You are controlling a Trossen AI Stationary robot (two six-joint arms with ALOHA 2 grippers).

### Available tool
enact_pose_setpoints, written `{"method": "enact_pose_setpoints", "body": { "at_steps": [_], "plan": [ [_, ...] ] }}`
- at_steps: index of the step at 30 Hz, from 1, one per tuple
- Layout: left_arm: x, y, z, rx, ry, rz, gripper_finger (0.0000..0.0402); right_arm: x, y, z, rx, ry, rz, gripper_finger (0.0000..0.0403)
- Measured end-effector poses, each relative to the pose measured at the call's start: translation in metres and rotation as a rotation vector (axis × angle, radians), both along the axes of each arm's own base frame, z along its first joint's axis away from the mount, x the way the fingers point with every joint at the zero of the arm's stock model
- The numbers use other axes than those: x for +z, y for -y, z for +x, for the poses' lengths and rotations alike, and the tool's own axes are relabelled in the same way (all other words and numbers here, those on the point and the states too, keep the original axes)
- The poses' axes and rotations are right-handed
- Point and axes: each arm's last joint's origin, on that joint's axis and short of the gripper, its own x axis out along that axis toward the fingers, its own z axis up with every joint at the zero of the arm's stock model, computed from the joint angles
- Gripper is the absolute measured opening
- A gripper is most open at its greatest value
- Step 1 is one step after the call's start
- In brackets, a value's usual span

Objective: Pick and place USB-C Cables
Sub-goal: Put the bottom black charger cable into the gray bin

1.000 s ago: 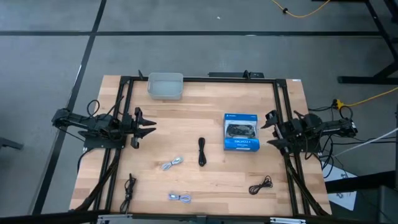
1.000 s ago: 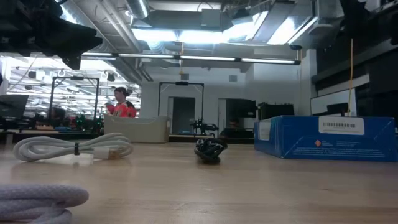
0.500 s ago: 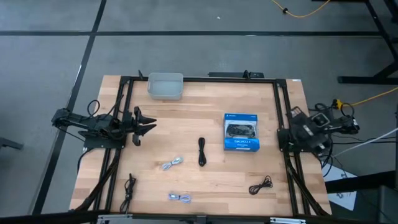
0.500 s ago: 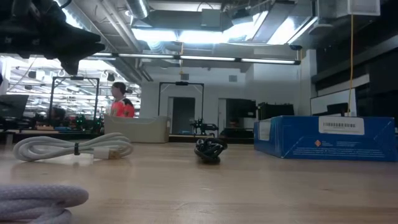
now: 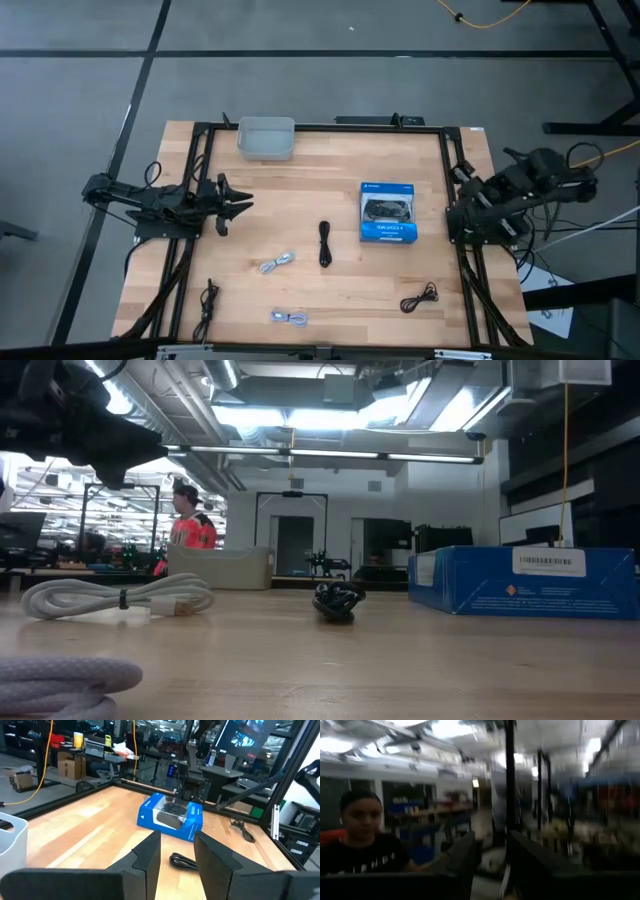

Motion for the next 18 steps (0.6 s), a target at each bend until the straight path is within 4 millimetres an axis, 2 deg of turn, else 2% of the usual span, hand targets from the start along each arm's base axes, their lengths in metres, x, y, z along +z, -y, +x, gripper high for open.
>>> {"method": "enact_pose_setpoints", "body": {
  "at_steps": [3, 6, 13, 18],
  "plan": [
    [-0.001, 0.0, 0.001, 0.0, -0.009, 0.002, 0.011, 0.001, -0.002, 0.01, 0.006, -0.25, 0.064, 0.0116],
    [-0.001, 0.0, 0.001, 0.001, -0.014, 0.003, 0.011, -0.008, -0.006, 0.025, 0.012, -0.481, 0.144, 0.0116],
    [-0.001, 0.0, 0.001, 0.006, -0.014, 0.007, 0.011, -0.053, -0.024, 0.069, 0.131, -0.949, 0.218, 0.0117],
    [-0.001, 0.0, 0.001, 0.007, -0.015, 0.007, 0.011, -0.088, -0.043, 0.084, 0.12, -1.343, 0.242, 0.0117]
  ]
}}
